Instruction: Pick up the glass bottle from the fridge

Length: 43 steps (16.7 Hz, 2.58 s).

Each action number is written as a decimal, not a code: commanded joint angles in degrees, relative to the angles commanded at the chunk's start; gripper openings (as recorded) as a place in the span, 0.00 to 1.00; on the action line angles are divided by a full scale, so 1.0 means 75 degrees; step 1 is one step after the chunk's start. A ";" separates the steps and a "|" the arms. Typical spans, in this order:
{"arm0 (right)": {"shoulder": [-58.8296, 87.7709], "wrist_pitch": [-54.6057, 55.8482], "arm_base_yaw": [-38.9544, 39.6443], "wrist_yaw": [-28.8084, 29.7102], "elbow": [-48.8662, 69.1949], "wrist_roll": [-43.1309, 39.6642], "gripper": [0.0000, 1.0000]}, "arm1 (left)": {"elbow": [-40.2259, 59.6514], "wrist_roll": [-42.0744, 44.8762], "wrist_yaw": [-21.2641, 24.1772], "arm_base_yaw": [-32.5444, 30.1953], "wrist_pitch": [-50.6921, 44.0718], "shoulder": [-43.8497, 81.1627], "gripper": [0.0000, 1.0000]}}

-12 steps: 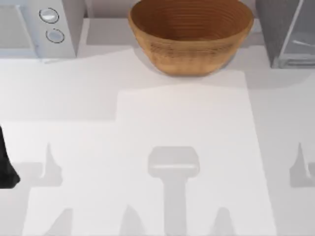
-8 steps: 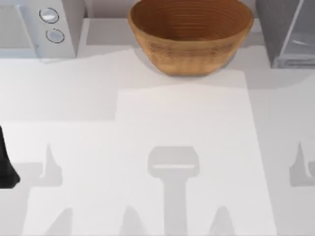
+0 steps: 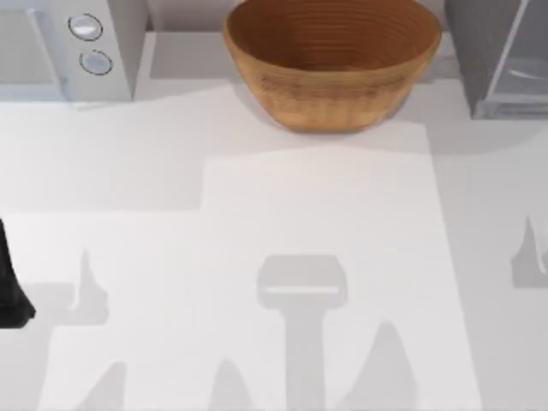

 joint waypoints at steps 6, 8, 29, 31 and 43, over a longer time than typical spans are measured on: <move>0.4605 0.3857 -0.1279 -0.1228 0.0360 0.0076 1.00 | 0.0000 0.0000 0.0000 0.0000 0.0000 0.0000 1.00; 0.5887 0.4994 -0.1662 -0.1602 0.0478 0.0104 1.00 | 0.0000 0.0000 0.0000 0.0000 0.0000 0.0000 1.00; 1.0335 0.7460 -0.2075 -0.1936 0.2668 0.0049 1.00 | 0.0000 0.0000 0.0000 0.0000 0.0000 0.0000 1.00; 1.0845 0.6936 -0.1727 -0.1559 0.3767 0.0033 1.00 | 0.0000 0.0000 0.0000 0.0000 0.0000 0.0000 1.00; 1.2113 0.5244 -0.0628 -0.0395 0.6679 0.0011 1.00 | 0.0000 0.0000 0.0000 0.0000 0.0000 0.0000 1.00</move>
